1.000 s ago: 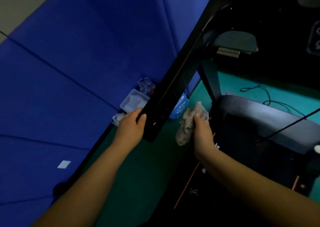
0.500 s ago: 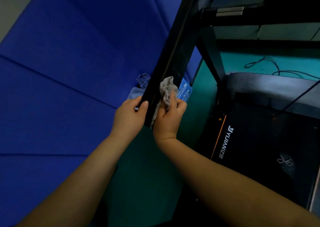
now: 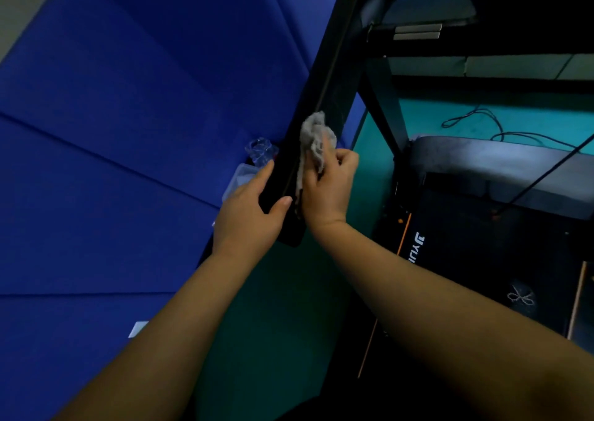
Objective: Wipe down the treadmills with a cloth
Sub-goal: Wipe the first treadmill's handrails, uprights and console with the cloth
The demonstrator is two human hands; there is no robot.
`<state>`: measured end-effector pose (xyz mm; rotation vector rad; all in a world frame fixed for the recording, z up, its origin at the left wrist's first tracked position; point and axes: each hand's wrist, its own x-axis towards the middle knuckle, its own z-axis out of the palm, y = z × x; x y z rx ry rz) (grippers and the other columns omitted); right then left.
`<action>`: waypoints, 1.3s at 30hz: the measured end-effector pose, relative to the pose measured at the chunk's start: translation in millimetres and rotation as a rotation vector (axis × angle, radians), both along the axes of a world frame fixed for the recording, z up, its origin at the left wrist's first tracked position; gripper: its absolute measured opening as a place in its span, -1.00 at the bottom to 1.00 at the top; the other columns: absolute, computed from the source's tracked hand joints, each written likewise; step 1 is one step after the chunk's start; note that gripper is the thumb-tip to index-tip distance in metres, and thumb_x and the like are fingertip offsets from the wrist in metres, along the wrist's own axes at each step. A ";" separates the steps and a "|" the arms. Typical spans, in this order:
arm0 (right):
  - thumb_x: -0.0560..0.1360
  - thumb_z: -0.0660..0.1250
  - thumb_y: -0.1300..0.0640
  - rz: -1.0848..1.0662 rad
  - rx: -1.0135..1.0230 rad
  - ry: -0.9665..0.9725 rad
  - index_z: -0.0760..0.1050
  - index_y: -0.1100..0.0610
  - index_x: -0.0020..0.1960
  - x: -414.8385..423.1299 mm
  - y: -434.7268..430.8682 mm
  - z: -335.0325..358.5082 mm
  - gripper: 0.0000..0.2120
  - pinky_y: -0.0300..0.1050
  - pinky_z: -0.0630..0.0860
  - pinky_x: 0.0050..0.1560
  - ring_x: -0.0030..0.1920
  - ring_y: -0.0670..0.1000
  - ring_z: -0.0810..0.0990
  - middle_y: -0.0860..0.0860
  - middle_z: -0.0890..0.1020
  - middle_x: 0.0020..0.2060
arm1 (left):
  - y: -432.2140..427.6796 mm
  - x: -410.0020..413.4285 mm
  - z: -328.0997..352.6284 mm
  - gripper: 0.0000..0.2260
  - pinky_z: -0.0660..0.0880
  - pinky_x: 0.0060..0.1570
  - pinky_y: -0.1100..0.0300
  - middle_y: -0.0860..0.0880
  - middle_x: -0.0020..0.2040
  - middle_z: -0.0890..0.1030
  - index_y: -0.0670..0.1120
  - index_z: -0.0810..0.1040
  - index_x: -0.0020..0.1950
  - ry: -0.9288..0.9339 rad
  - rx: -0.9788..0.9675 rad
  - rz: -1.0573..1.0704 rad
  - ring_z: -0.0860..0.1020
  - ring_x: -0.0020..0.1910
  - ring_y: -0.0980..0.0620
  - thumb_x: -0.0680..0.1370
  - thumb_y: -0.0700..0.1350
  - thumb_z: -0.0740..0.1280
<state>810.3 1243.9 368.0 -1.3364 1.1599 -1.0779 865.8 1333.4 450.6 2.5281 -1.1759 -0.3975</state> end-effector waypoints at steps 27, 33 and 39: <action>0.58 0.22 -0.07 -0.251 0.330 -0.100 0.51 0.08 -0.07 12.4 -101.7 5.7 -0.77 -0.03 0.53 0.00 -0.11 0.07 0.56 0.20 0.51 0.03 | -3.4 8.5 -3.9 -0.46 0.47 -0.08 0.14 0.03 0.16 0.47 0.30 0.17 0.48 0.034 0.058 -0.001 0.41 -0.04 0.12 0.54 0.12 0.29; 0.63 0.13 -0.04 -0.113 0.207 0.019 0.53 0.21 0.22 25.5 -96.4 4.2 -0.62 -0.23 0.35 -0.13 -0.19 -0.02 0.46 0.09 0.39 -0.05 | -3.8 8.0 -5.2 -0.47 0.36 -0.20 0.24 0.14 0.03 0.41 0.30 0.16 0.48 0.033 0.053 0.007 0.39 -0.07 0.16 0.55 0.11 0.28; 0.63 0.08 -0.09 0.040 0.682 0.109 0.44 0.29 0.28 -19.0 -106.7 -29.2 -0.52 -0.04 0.46 0.06 0.17 0.21 0.54 0.21 0.56 0.18 | -2.9 8.3 -5.0 -0.46 0.44 -0.10 0.16 0.09 0.07 0.45 0.31 0.15 0.47 0.041 0.061 0.008 0.42 -0.07 0.15 0.55 0.12 0.28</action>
